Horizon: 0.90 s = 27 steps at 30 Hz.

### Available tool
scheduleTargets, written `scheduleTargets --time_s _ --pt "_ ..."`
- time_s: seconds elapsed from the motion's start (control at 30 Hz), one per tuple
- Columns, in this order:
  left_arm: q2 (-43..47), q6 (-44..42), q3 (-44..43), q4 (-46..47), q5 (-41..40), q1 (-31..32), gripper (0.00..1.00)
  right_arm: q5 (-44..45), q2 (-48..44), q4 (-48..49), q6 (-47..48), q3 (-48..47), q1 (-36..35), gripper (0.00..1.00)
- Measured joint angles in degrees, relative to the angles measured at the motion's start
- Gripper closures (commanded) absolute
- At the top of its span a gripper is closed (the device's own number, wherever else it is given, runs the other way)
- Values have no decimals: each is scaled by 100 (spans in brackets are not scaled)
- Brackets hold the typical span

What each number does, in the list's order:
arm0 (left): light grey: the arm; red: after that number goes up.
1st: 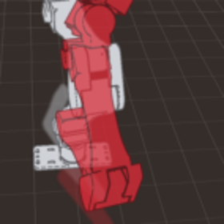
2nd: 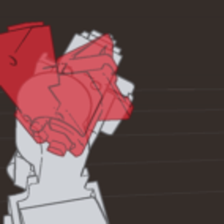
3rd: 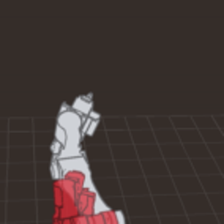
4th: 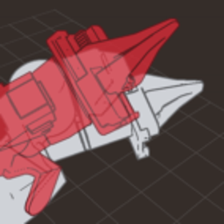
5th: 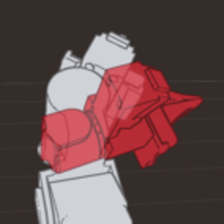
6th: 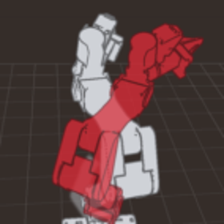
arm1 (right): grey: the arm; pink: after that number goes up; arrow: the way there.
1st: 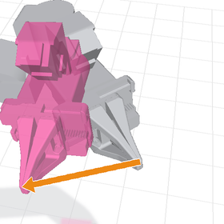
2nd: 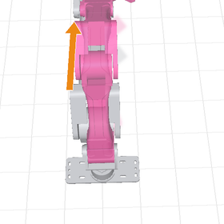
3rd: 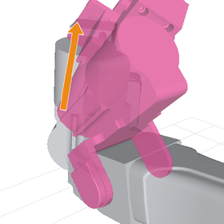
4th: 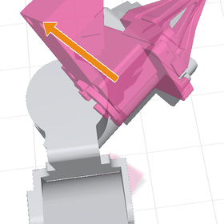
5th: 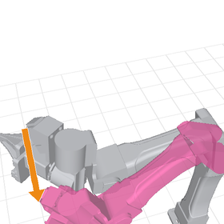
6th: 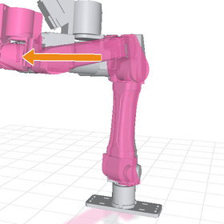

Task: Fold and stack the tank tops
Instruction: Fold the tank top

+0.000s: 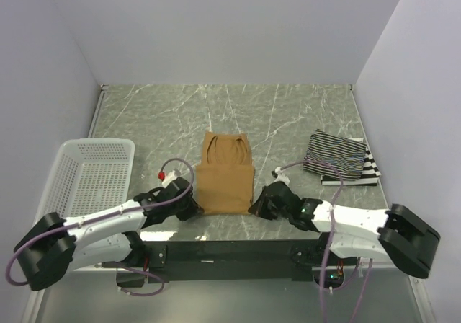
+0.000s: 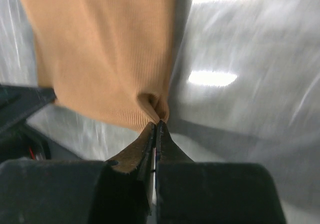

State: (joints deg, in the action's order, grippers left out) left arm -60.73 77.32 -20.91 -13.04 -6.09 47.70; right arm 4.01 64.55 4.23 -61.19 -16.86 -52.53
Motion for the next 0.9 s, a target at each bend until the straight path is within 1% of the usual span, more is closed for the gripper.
scheduleTargets --time_s 0.17,0.27,0.4,0.47,0.5,0.6,0.73,0.83,0.9 --pt "634 199 -149 -800 -173 772 99 269 -1064 -1104 -52 -79 -914 100" --pt "901 361 -367 -1316 -326 1104 99 413 -1432 -1657 -116 -304 -1325 100" --pt "1239 444 -758 -1805 -518 1272 99 568 -1611 -2312 -127 -769 -1460 100" --pt "1276 409 -1130 -2024 -699 1255 98 706 -1600 -2625 -63 -1099 -1445 100" --pt "1255 352 -1311 -2092 -756 1222 99 752 -1587 -2736 -22 -1283 -1410 100" --pt "1082 74 -1862 -2055 -787 835 99 702 -1456 -2892 254 -1799 -1029 100" --pt "581 -455 -2282 -1709 -551 -87 99 457 -1117 -2828 739 -2221 -87 100" --pt "-44 -824 -2579 -1397 -149 -844 99 96 -603 -2743 1172 -2562 684 100" --pt "-531 -1032 -2815 -1130 142 -1259 99 -216 -48 -2669 1464 -2920 1233 100"
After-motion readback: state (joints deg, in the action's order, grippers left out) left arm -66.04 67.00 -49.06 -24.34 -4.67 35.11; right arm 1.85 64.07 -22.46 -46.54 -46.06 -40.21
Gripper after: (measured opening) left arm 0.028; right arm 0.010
